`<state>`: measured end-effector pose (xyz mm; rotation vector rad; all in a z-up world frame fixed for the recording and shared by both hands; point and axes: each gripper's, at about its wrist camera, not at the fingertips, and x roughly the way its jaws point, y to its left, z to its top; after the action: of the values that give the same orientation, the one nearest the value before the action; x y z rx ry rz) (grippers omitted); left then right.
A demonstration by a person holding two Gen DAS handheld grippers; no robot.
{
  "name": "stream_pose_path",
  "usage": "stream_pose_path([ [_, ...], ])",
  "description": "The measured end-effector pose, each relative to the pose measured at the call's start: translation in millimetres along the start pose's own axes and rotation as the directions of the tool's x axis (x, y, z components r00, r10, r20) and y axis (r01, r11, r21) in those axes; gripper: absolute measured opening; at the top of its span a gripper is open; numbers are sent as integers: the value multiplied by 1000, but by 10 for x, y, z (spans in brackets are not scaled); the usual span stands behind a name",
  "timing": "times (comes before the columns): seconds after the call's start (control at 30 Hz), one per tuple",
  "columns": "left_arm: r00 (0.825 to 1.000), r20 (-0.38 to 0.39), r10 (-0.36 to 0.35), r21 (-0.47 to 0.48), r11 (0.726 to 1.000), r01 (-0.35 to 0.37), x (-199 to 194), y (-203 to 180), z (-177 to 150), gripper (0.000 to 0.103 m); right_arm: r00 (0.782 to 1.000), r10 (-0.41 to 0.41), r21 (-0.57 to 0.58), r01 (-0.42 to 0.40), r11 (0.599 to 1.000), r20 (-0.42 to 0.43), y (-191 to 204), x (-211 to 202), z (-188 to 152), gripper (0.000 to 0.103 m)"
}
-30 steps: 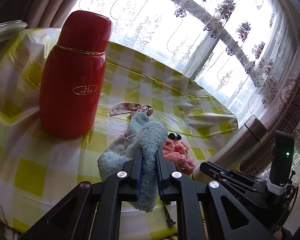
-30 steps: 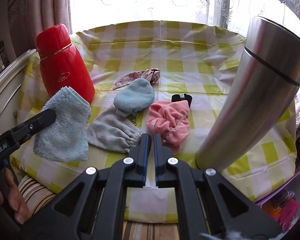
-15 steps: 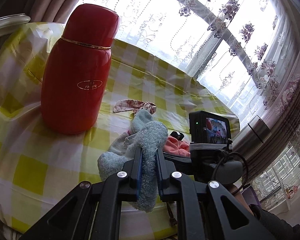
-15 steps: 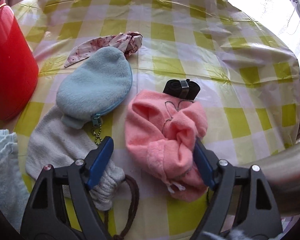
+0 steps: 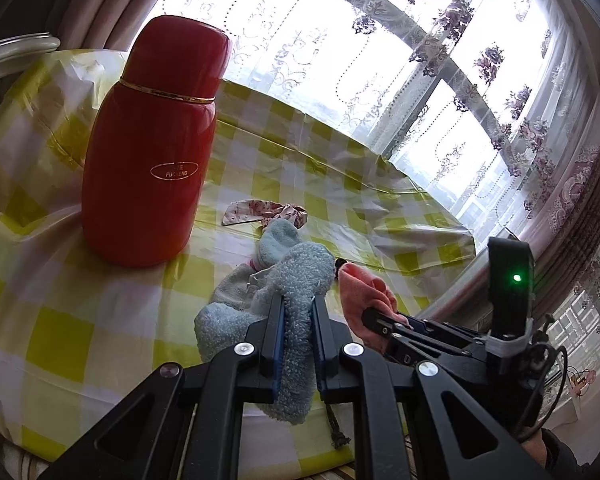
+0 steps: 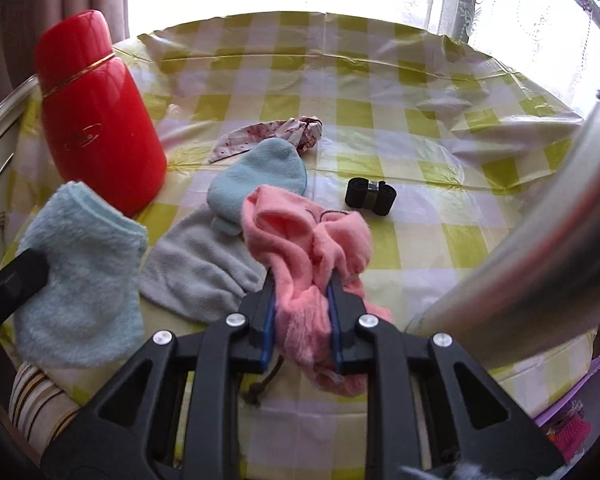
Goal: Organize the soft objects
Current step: 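Carry blue sock and pink cloth into the box and open both tools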
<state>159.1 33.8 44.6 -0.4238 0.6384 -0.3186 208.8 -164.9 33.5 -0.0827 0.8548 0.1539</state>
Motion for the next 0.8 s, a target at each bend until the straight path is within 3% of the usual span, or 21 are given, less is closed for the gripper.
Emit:
stream_pose_path([
  [0.27,999,-6,-43,38,998,43,-104,-273,-107,13,997,67,40,-68,997,25,-271,-599,-432,25],
  [0.8,975,-96,-200,168,962,214,-128,-1294,-413,13,998,-61,197,58,979,12,-1186,-1111,-901,25],
])
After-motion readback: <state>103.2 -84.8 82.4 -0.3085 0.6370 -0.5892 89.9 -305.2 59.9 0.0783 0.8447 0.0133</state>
